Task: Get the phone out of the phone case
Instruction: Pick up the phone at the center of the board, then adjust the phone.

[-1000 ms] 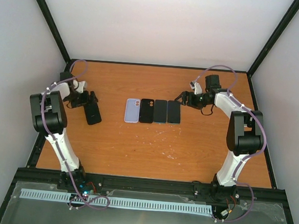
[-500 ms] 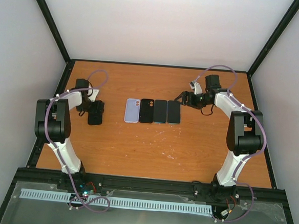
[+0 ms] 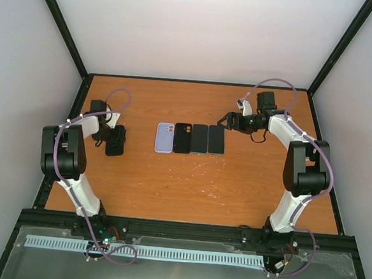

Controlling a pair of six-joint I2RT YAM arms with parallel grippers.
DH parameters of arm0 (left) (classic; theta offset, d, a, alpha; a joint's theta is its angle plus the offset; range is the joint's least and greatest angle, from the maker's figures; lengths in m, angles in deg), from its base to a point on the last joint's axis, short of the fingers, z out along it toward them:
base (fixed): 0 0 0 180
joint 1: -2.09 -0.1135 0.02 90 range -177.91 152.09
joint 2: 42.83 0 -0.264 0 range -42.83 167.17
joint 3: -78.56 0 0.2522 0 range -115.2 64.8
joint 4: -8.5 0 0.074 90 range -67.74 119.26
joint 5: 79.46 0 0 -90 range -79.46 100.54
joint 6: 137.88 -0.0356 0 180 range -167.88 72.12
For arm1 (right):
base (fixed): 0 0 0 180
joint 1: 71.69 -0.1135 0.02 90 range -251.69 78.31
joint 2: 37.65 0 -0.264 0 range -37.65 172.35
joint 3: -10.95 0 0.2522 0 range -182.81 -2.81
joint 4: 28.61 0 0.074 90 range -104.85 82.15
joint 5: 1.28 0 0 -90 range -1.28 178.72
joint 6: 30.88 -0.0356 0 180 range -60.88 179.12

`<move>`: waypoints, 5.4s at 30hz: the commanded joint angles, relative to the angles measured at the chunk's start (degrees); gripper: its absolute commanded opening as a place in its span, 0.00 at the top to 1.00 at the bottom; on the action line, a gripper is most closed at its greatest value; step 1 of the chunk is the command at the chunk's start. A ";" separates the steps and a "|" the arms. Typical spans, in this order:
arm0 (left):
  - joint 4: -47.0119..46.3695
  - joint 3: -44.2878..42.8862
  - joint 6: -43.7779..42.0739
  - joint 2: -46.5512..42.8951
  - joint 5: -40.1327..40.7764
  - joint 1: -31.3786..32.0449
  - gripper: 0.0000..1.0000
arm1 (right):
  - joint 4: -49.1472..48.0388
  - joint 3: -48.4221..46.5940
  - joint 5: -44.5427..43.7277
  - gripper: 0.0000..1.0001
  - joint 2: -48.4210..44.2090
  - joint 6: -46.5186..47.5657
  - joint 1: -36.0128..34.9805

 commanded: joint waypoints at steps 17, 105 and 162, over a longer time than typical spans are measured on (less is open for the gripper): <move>3.14 2.27 -0.30 6.90 5.80 2.59 0.11 | -1.61 0.03 1.24 0.00 -3.38 0.11 0.15; 1.71 -15.88 -7.69 -13.92 12.39 44.38 0.00 | -21.29 1.29 19.75 0.97 -4.01 -30.07 -10.05; 2.33 -24.71 3.16 -11.15 10.29 43.51 0.99 | -18.36 2.84 21.95 0.01 -12.69 -23.12 -0.52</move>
